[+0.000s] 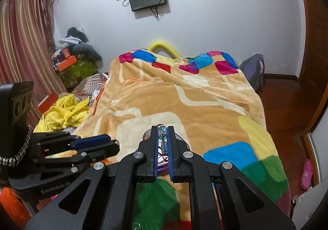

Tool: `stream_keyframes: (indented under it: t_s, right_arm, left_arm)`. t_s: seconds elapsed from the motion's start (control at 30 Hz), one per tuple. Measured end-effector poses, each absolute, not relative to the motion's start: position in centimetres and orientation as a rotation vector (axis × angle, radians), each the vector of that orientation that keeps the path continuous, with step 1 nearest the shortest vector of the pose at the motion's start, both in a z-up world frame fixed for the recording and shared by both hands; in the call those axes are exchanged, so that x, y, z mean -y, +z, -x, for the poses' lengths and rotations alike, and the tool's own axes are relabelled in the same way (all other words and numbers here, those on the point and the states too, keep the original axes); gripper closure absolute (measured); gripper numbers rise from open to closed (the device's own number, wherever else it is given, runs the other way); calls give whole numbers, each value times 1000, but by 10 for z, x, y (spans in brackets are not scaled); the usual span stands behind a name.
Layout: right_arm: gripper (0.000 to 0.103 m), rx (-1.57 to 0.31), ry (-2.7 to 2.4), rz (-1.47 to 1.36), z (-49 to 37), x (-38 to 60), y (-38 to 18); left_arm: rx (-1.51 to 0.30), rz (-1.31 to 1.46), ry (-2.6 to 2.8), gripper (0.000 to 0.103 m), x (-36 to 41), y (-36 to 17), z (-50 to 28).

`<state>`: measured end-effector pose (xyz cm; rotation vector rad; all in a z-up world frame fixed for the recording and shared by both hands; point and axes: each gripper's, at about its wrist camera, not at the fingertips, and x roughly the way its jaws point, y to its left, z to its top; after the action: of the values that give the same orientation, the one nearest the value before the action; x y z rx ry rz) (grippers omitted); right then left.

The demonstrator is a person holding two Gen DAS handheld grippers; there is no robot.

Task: Organize jewelry
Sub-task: 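Lower both held items over the tin and open the grippers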

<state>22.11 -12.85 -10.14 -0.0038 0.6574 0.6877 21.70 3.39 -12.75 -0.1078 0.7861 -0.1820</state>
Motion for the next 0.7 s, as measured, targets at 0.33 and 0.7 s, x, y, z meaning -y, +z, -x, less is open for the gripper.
stream_keyframes:
  t_s: [0.33,0.7]
  right_arm:
    - [96,-737,662,41,-252,106,-128]
    - [96,-857,678,72,-267,104,-152]
  left_arm:
    - [-863,128,-201,83,-33,-154,-244]
    - [-908,97,-222,83,-23,-169,-259]
